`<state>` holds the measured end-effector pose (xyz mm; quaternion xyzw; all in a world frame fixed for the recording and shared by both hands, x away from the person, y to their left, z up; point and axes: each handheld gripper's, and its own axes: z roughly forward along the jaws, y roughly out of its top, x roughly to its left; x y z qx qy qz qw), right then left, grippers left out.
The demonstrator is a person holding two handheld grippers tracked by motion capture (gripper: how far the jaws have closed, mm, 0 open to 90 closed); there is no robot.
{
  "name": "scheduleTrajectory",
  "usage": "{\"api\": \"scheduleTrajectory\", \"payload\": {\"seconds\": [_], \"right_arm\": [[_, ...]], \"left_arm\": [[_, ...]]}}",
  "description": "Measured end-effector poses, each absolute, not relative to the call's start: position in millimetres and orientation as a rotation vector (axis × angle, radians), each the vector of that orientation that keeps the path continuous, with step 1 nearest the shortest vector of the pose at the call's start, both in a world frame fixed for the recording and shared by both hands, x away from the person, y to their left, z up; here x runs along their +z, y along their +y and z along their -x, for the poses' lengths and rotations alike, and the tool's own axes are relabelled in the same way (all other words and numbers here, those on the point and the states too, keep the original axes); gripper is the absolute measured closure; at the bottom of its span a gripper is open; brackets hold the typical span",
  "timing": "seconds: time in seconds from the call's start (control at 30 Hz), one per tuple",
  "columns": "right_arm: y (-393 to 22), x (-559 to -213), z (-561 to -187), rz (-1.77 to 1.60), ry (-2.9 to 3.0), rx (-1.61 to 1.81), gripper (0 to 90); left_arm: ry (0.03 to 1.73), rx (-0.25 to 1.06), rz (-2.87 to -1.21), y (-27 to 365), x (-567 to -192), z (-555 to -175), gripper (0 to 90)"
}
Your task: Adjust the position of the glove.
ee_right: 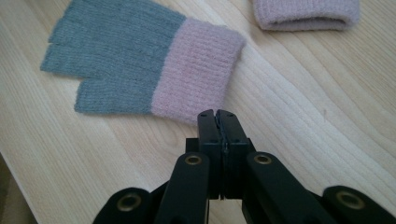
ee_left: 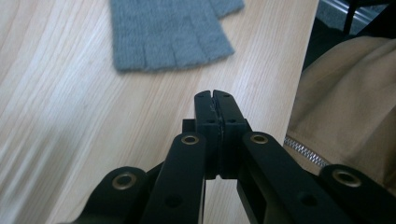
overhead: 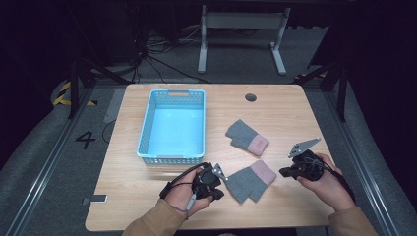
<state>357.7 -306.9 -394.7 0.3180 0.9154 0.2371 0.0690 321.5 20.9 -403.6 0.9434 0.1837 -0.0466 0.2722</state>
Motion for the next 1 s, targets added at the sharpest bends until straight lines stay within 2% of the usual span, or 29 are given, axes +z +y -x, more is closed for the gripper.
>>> {"api": "scheduleTrajectory", "payload": {"seconds": [0.2,1.0], "right_arm": [[-310,-394,-355,-0.956,2.749,0.742,90.0],[-316,-398,-342,-0.958,2.676,0.818,90.0]], "left_arm": [[0.461,-0.167,-2.445,13,-407,-321,90.0],[0.341,-0.207,-2.372,-32,-442,-326,90.0]]}}
